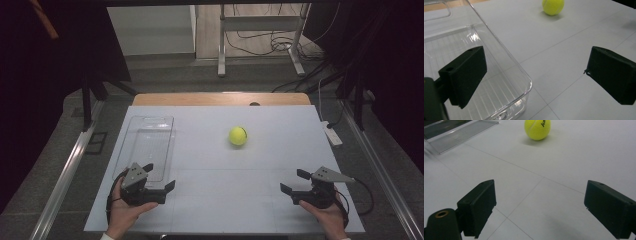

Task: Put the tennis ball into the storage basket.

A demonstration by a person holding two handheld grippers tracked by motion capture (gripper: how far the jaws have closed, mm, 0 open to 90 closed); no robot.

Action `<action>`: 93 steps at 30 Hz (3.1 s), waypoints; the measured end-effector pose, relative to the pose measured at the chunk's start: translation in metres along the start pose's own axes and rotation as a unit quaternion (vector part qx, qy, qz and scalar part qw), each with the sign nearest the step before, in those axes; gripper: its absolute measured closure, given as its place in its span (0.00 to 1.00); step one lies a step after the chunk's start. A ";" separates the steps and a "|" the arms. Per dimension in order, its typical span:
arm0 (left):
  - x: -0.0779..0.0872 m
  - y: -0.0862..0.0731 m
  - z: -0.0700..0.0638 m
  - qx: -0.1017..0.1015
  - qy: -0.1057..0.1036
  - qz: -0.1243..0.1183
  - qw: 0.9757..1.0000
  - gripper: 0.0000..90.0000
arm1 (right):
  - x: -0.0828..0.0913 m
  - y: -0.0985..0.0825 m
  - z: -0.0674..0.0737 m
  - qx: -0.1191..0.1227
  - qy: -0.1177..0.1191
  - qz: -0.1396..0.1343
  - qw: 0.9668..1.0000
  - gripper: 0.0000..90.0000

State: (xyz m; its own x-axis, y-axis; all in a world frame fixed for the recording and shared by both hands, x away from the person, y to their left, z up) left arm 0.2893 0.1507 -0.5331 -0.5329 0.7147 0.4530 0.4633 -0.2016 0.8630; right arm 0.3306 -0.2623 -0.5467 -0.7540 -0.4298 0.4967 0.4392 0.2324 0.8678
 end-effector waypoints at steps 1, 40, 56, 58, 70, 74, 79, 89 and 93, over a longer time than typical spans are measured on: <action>0.000 0.001 0.000 0.002 0.001 -0.002 1.000 0.04 | 0.000 0.000 0.000 0.000 0.000 0.001 1.000 0.12; -0.006 0.025 -0.009 -0.012 -0.018 0.041 0.999 0.08 | -0.001 -0.001 -0.003 -0.003 -0.005 0.002 1.000 0.12; -0.009 0.033 -0.012 -0.010 -0.024 0.053 0.998 0.09 | -0.001 -0.001 -0.003 -0.001 -0.005 0.003 1.000 0.12; -0.009 0.034 -0.013 -0.012 -0.025 0.054 0.998 0.09 | -0.001 -0.001 -0.003 0.000 -0.005 0.003 1.000 0.12; -0.012 0.041 -0.017 -0.023 -0.034 0.058 0.997 0.09 | -0.001 -0.002 -0.004 -0.001 -0.007 0.004 1.000 0.12; -0.014 0.044 -0.017 -0.022 -0.034 0.059 0.997 0.09 | -0.001 -0.002 -0.003 0.001 -0.006 0.004 1.000 0.12; -0.017 0.052 -0.022 -0.029 -0.039 0.058 0.997 0.09 | -0.002 -0.002 -0.003 0.000 -0.006 0.003 1.000 0.12; -0.028 0.059 -0.029 -0.032 -0.050 0.069 0.996 0.09 | -0.001 -0.002 -0.003 0.000 -0.006 0.002 1.000 0.12; -0.032 0.060 -0.031 -0.033 -0.054 0.074 0.995 0.09 | -0.001 -0.002 -0.003 0.002 -0.006 0.003 1.000 0.12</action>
State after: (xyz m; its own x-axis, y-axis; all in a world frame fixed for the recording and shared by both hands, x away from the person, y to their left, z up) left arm 0.3124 0.0951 -0.4889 -0.3813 0.7407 0.5532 0.4814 -0.3518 0.8028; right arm 0.3324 -0.2651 -0.5491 -0.7569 -0.4178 0.5025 0.4426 0.2380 0.8645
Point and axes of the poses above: each handheld gripper's, and its own axes: x roughly backward along the jaws, y roughly out of its top, z roughly to its left, the point moved 9 cm from there along -x, roughly forward along the jaws, and after that the axes turned 14 degrees about -y, right-handed, at the moved point
